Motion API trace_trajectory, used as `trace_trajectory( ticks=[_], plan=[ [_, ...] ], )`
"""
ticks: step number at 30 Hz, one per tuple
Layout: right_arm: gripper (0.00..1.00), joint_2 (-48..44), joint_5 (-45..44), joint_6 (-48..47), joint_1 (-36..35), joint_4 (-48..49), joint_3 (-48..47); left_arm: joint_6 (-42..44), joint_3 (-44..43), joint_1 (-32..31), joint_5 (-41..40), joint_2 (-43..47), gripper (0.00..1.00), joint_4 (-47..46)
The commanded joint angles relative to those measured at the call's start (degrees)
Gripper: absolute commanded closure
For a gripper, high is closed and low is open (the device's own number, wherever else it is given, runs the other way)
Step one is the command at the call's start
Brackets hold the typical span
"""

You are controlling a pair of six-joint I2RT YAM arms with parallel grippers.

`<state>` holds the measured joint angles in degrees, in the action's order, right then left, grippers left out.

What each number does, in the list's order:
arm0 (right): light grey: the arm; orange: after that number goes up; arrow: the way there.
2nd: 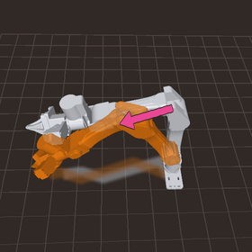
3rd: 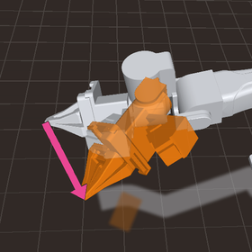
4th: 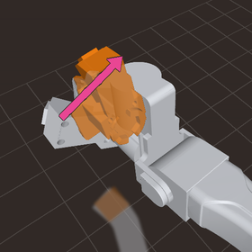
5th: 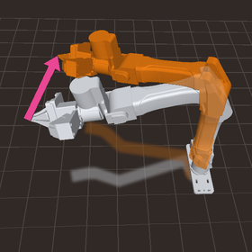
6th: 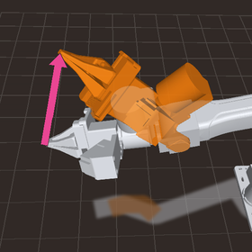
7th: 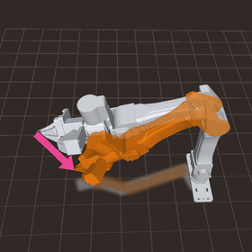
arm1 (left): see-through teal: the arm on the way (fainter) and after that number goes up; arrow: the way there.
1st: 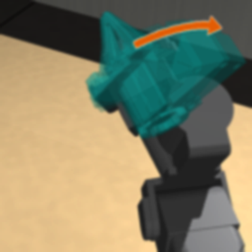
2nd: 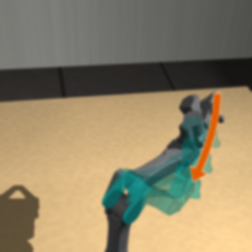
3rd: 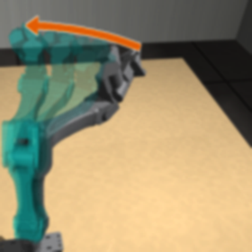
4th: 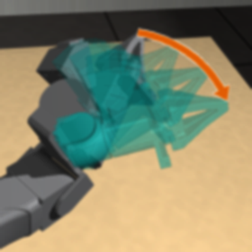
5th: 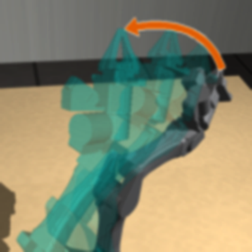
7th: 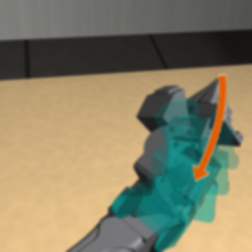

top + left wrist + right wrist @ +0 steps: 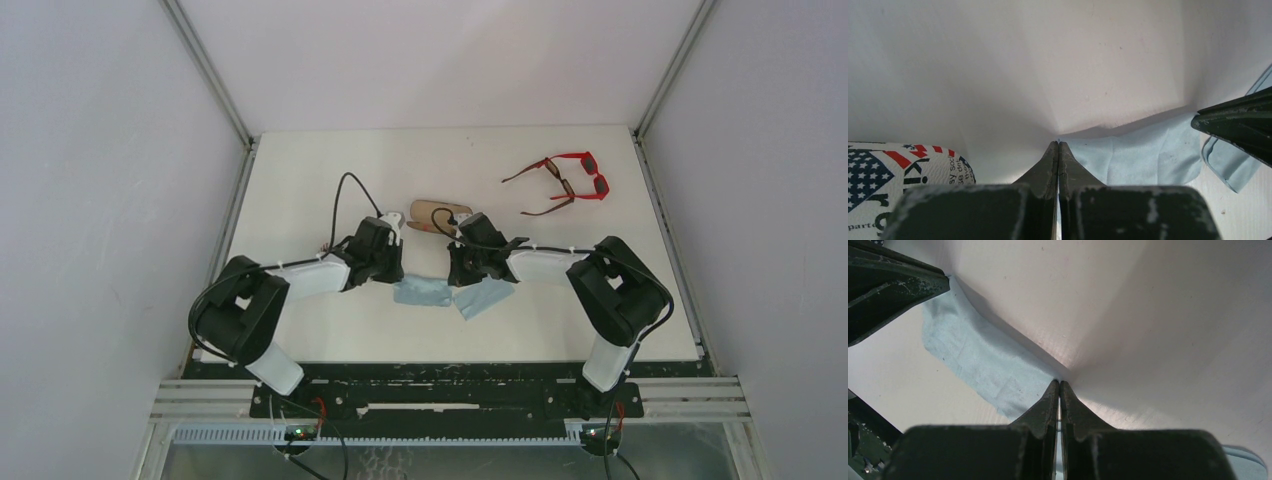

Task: Organize the sunglasses
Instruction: Pick up the glasses cleaning cloth from the center of the board, then place the glasses cleaning cloth in the sunglasses case.

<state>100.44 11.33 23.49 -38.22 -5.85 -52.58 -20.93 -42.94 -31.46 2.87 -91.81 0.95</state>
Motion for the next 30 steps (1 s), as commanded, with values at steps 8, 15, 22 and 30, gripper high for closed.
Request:
trace_trajectory(
  ticks=[8,15,22,30],
  plan=[
    [1.0,-5.4,-2.3,-2.1,0.4,5.1,-1.7,1.8,0.1,0.3,1.9,6.4,1.0,-4.4],
    [1.0,-7.0,-4.9,-2.8,1.8,4.9,-3.3,1.0,-2.1,0.3,-0.1,7.4,1.0,-5.9],
    [1.0,-7.0,-5.2,-4.0,4.0,3.5,-7.0,0.9,-6.6,0.7,-2.7,6.0,1.0,-7.1],
    [1.0,-5.2,-4.1,-4.5,7.1,3.1,-10.6,1.5,-14.7,1.7,-2.9,1.1,1.0,-7.6]
  ],
)
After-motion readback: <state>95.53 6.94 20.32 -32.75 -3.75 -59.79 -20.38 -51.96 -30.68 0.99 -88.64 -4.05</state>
